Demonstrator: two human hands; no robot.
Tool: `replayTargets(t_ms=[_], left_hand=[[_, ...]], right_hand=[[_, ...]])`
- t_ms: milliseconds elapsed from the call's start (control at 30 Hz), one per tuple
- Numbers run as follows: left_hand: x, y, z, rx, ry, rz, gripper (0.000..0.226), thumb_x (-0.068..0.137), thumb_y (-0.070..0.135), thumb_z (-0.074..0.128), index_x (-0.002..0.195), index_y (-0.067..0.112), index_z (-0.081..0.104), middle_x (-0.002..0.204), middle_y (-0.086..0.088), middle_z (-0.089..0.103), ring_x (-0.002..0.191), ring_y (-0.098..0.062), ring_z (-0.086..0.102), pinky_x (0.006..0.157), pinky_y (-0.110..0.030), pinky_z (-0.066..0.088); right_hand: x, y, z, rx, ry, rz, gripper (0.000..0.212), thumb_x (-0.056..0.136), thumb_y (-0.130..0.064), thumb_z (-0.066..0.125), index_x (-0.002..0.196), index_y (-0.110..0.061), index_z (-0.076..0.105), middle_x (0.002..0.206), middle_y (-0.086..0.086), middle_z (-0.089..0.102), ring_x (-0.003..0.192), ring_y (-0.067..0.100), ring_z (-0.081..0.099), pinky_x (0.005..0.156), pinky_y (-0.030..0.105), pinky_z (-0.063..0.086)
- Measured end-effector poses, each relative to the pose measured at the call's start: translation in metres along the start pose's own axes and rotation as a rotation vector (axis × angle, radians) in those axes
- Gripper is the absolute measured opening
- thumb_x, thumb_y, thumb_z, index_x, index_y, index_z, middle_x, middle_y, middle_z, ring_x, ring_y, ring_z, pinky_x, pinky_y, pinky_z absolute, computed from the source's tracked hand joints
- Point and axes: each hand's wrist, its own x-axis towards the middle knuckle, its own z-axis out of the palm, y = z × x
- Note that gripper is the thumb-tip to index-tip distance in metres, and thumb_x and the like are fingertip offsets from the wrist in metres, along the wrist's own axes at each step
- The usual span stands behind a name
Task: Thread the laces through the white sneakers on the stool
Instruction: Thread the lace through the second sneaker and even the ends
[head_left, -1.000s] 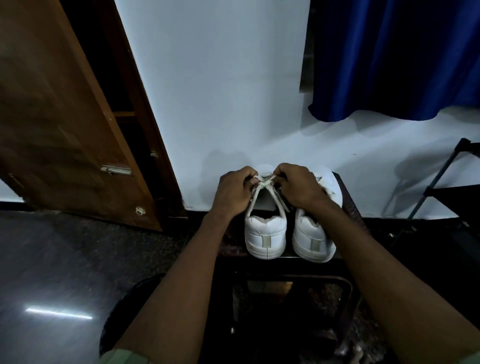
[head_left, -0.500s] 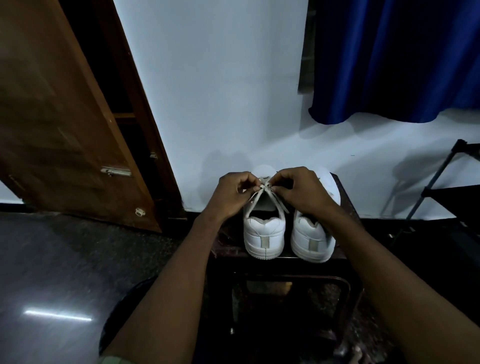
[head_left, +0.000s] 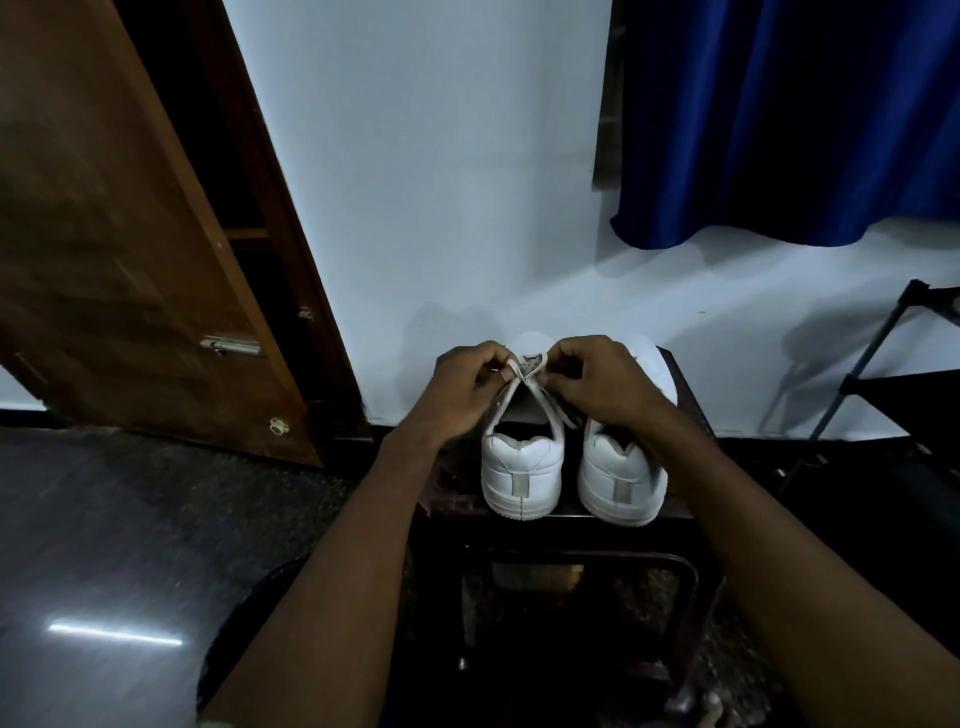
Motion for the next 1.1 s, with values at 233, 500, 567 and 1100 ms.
replayTargets(t_ms=[233, 500, 567, 1100], left_hand=[[0.004, 0.010, 0.010, 0.137, 0.184, -0.125, 0.020, 0.104, 0.029, 0.061, 0.100, 0.014, 0.074, 0.087, 0.000, 0.074, 0.079, -0.015, 0.061, 0.069, -0.026, 0.035], [-0.002, 0.008, -0.004, -0.054, 0.134, -0.245, 0.024, 0.102, 0.039, 0.065, 0.108, 0.017, 0.071, 0.100, 0.006, 0.075, 0.096, -0.011, 0.069, 0.086, -0.031, 0.054], [-0.008, 0.010, -0.009, 0.104, 0.077, -0.260, 0.041, 0.104, 0.054, 0.052, 0.105, 0.018, 0.071, 0.096, 0.003, 0.073, 0.089, -0.014, 0.067, 0.077, -0.031, 0.049], [0.009, 0.044, 0.010, -1.651, 0.507, -0.566, 0.046, 0.107, 0.029, 0.046, 0.063, 0.024, 0.032, 0.047, 0.006, 0.026, 0.037, -0.011, 0.025, 0.042, -0.021, 0.035]], right_hand=[[0.002, -0.004, 0.010, -0.104, 0.062, 0.073, 0.014, 0.099, -0.009, 0.056, 0.099, -0.015, 0.068, 0.098, 0.004, 0.075, 0.093, 0.026, 0.066, 0.076, 0.034, 0.044], [-0.007, -0.016, -0.014, -0.165, 0.065, 0.149, 0.025, 0.089, -0.021, 0.077, 0.102, -0.014, 0.057, 0.095, -0.001, 0.068, 0.088, 0.021, 0.062, 0.073, 0.034, 0.043], [-0.015, -0.023, -0.022, -0.266, 0.022, 0.149, 0.018, 0.093, -0.029, 0.072, 0.094, -0.011, 0.067, 0.093, 0.001, 0.070, 0.089, 0.022, 0.063, 0.070, 0.033, 0.040], [0.003, -0.018, -0.001, 1.804, 0.289, 0.491, 0.052, 0.114, -0.040, 0.031, 0.069, -0.017, 0.041, 0.053, -0.002, 0.036, 0.044, 0.015, 0.037, 0.065, 0.032, 0.047]])
